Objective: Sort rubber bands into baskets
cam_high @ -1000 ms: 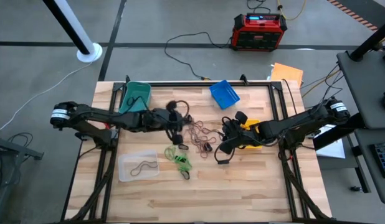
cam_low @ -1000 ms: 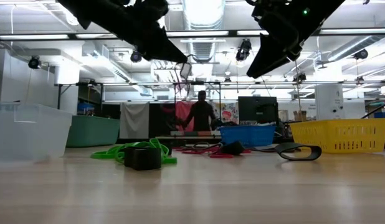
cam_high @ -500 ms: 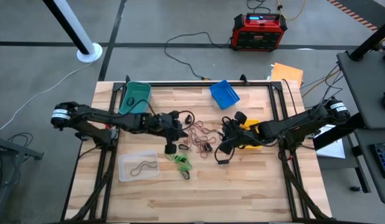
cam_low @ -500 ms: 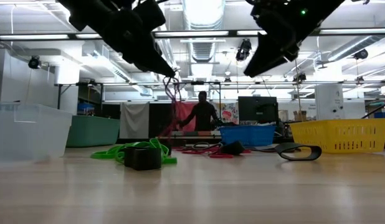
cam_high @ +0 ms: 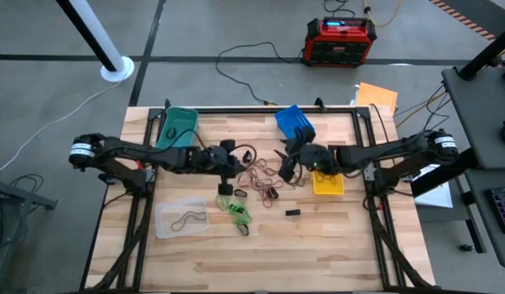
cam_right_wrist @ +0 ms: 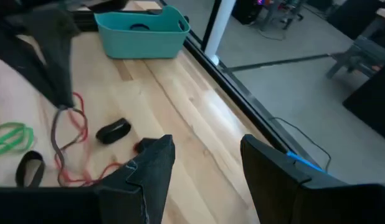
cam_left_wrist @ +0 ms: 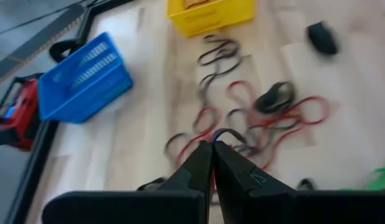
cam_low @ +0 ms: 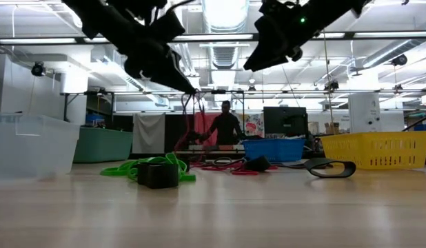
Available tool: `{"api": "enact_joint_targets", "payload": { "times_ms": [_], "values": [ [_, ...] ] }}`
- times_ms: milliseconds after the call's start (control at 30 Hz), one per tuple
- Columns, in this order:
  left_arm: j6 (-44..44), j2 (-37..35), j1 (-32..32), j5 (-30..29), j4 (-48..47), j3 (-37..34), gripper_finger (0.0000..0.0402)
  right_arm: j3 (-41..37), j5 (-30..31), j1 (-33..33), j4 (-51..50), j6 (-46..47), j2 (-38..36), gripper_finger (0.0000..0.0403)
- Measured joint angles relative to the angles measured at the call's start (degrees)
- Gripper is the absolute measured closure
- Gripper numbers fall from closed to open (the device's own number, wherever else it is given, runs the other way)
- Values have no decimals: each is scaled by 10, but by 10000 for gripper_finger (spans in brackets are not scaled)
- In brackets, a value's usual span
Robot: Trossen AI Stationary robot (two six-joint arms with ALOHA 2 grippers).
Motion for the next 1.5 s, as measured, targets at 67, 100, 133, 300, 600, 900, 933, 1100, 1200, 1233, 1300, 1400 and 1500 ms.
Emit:
{"api": "enact_joint_targets", "payload": {
  "times_ms": [67, 100, 133, 300, 600, 900, 933, 1100, 1200, 1233, 1300, 1400, 1500],
  "values": [
    [11, 0, 19, 8, 2, -4, 401, 0, -30, -23, 10, -11, 0, 223],
    [15, 0, 31, 21, 2, -5, 401, 0, -43, -34, 13, -16, 0, 223],
    [18, 0, 43, 37, 3, -6, 401, -1, -56, -46, 20, -19, 0, 223],
    [5, 0, 92, 93, 2, -7, 401, -8, -113, -99, 38, -32, 0, 223],
    [-71, 0, 113, 97, -58, -8, 401, -22, -270, -129, 38, -29, 4, 223],
    [-157, 1, 107, 121, -66, -8, 375, -30, -271, -117, 37, 20, 56, 223],
    [-157, 2, 103, 131, -67, -8, 366, -30, -271, -115, 36, 23, 60, 223],
    [-157, 3, 84, 132, -96, -8, 308, -30, -271, -102, 27, 36, 65, 223],
    [-152, 3, 81, 118, -101, -8, 279, -30, -271, -92, 15, 43, 61, 223],
    [-145, 3, 80, 116, -98, -9, 272, -30, -271, -89, 15, 44, 60, 223],
    [-121, 10, 79, 115, -93, -14, 263, -30, -271, -84, 16, 44, 59, 223],
    [-100, 31, 79, 97, -94, -22, 261, -30, -271, -78, 15, 46, 60, 223],
    [-105, 61, 80, 74, -92, -22, 261, -30, -271, -71, 15, 55, 60, 223]
  ]
}}
